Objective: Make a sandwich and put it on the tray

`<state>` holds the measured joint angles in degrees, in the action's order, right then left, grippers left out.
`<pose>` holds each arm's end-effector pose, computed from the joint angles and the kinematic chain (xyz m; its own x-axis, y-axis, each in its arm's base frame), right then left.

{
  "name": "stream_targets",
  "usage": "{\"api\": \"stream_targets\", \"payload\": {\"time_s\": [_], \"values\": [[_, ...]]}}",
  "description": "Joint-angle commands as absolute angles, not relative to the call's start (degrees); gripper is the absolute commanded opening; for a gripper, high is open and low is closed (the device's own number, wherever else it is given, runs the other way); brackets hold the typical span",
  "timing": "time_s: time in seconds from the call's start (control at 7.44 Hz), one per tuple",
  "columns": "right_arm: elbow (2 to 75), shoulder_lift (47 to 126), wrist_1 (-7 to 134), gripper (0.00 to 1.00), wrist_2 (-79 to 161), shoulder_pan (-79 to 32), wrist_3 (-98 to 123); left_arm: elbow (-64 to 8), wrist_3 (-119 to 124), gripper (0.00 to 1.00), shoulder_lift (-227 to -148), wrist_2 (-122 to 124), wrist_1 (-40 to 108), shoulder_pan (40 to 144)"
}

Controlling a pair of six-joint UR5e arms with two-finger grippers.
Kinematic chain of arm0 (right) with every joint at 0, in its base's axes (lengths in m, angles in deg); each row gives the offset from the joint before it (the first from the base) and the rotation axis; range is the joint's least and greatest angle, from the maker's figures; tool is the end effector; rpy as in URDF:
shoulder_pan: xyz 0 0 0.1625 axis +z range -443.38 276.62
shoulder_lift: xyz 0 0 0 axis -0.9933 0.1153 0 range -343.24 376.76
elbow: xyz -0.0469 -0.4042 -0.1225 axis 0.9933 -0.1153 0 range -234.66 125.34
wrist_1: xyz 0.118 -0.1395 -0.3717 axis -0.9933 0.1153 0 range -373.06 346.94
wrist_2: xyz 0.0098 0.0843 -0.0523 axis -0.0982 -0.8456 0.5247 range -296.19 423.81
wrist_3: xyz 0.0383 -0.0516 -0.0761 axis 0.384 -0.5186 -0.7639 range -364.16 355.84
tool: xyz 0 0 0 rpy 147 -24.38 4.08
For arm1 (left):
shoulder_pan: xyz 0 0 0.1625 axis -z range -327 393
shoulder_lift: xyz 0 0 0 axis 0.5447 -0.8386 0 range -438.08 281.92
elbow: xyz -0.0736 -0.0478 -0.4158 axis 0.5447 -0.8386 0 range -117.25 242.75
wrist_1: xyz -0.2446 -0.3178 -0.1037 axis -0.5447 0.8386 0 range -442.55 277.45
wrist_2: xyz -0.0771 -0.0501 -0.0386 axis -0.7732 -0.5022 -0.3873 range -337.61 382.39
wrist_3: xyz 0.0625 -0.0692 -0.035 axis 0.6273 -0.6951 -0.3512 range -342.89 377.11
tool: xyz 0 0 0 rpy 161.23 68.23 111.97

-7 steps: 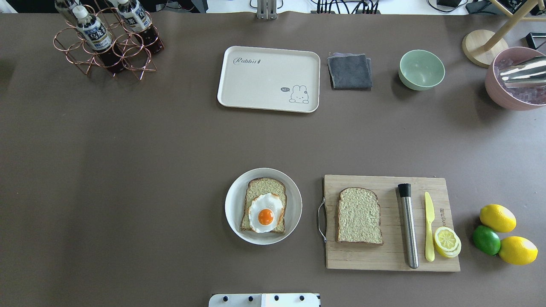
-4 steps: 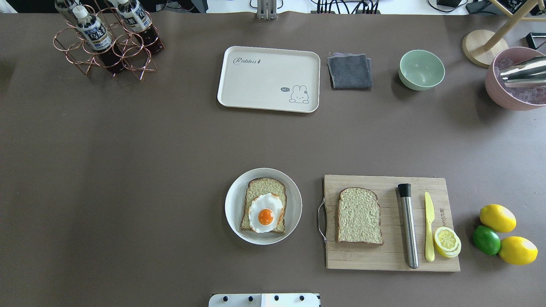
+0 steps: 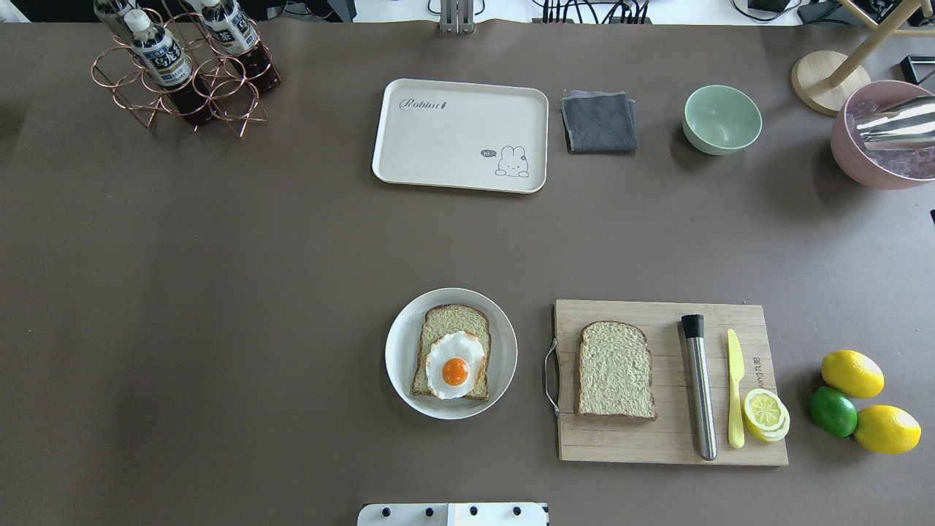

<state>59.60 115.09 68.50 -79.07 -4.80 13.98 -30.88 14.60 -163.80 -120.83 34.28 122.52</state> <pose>-0.0325 -0.4333 0.4890 0.5564 -0.1419 0.8187 0.0075 0.9861 0.1658 -0.0495 -0.4766 0.6002 0.5955 0.3187 -0.7374 0.0185 0.9123 0.4092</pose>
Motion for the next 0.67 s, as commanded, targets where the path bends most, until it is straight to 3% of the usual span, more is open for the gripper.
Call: {"api": "stream_targets", "payload": {"time_s": [0.0, 0.54], "values": [[59.69, 113.45, 51.32, 0.99, -66.41, -23.54, 44.87, -31.12, 9.24, 0.98, -163.69, -121.31, 37.58, 119.76], [60.3, 104.59, 51.1, 0.98, -50.75, -45.09, 68.11, -31.82, -6.05, 0.99, -163.6, -121.4, 43.99, 113.71]]}}
